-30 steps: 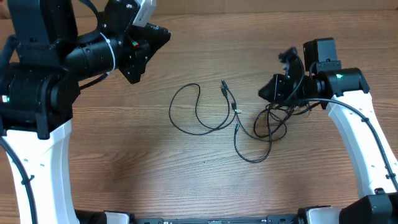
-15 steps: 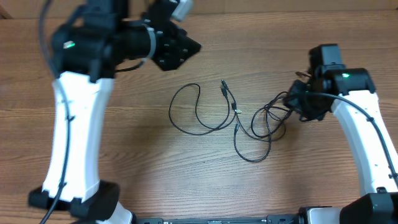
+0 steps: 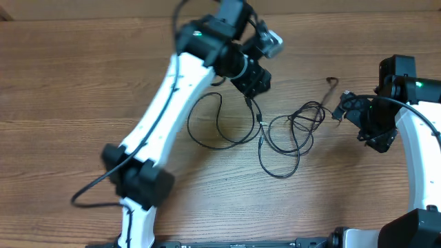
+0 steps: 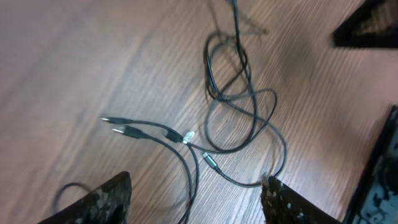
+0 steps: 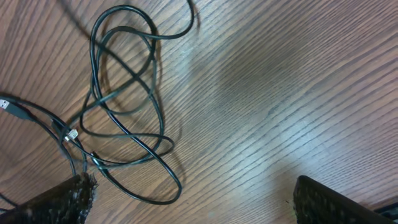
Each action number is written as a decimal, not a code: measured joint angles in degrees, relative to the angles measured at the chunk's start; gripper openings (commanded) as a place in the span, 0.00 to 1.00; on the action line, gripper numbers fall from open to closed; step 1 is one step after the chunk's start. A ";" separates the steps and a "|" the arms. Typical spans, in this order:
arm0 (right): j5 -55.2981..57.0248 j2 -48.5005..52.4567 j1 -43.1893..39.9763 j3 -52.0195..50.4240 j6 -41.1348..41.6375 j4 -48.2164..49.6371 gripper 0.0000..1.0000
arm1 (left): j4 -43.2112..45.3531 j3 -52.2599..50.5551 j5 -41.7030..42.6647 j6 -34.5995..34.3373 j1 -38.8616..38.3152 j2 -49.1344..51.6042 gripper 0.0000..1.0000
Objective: Untangle cables
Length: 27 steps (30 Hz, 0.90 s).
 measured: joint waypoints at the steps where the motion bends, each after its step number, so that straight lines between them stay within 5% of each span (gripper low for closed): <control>1: -0.09 0.00 -0.07 0.00 -0.22 0.00 1.00 | 0.22 0.00 -0.20 0.00 -0.50 2.03 0.68; 16: -0.31 -0.02 -0.09 0.00 -0.68 -0.39 1.00 | 3.87 0.00 -1.01 0.07 -5.68 20.17 0.70; 27: -0.42 -0.04 -0.09 0.00 -0.70 -1.07 1.00 | 12.31 0.00 -1.01 4.20 -7.34 22.60 0.72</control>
